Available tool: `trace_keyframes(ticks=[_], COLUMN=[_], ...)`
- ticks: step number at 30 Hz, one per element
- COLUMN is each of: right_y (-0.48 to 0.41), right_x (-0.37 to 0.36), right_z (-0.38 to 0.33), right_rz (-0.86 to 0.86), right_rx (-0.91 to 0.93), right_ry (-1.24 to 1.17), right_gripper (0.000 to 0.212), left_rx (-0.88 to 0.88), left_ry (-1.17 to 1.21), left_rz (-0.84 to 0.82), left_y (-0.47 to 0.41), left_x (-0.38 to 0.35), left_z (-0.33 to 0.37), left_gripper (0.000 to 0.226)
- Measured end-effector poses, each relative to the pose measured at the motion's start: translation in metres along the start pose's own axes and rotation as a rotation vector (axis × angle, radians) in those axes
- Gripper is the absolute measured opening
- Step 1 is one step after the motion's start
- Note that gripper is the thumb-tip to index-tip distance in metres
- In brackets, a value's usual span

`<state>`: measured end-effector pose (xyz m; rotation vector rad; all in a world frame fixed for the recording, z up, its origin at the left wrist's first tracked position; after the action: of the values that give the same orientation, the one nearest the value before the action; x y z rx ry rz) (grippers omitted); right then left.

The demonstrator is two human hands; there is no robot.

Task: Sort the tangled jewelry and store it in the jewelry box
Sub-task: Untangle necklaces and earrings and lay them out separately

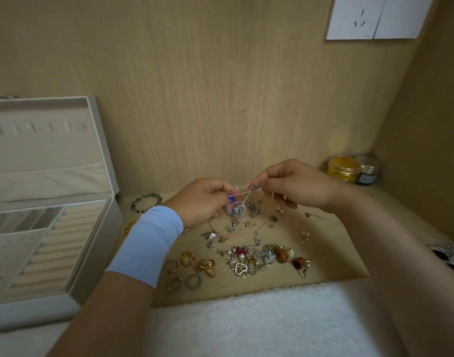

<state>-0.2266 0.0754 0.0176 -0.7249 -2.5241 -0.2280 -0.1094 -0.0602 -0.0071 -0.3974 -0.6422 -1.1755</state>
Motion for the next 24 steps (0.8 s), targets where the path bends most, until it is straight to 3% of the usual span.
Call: trace_keyframes(ticks=[9,13,17,20,24], right_y=[0.0,0.0,-0.001,-0.001,-0.001], right_x=[-0.007,-0.016,-0.021,-0.017,-0.007], right_z=[0.005,0.002,-0.003,-0.007,-0.011], right_rz=[-0.044,-0.079,-0.116,-0.076,0.01], right_rx=[-0.048,-0.042,0.017,0.06,0.102], right_ry=[-0.213,-0.322,-0.365,-0.365,-0.415], right_gripper=[0.025,0.021,0.019,0.013,0.021], left_rx=[0.012,-0.002,-0.04,-0.106,-0.108], left_ry=[-0.104,-0.214,0.021,0.218,0.263], left_rz=[-0.011,-0.029,0.048,0.039,0.027], left_y=[0.0,0.001,-0.002,-0.002,-0.003], left_x=[0.002,-0.002,-0.005,-0.008,-0.003], left_z=[-0.001,0.002,0.005,0.011,0.009], left_gripper=[0.042,0.034,0.012,0.01,0.008])
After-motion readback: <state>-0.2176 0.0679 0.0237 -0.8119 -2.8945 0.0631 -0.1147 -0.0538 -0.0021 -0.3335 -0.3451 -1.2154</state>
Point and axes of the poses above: each hand's wrist, its own y-axis away from the middle knuckle, its own x-axis out of the back of the hand, z = x × y, the point moved 6 cm from there along -y, towards the middle knuckle, and after that the axes turned 6 degrees about -y, right-handed, at the moved point
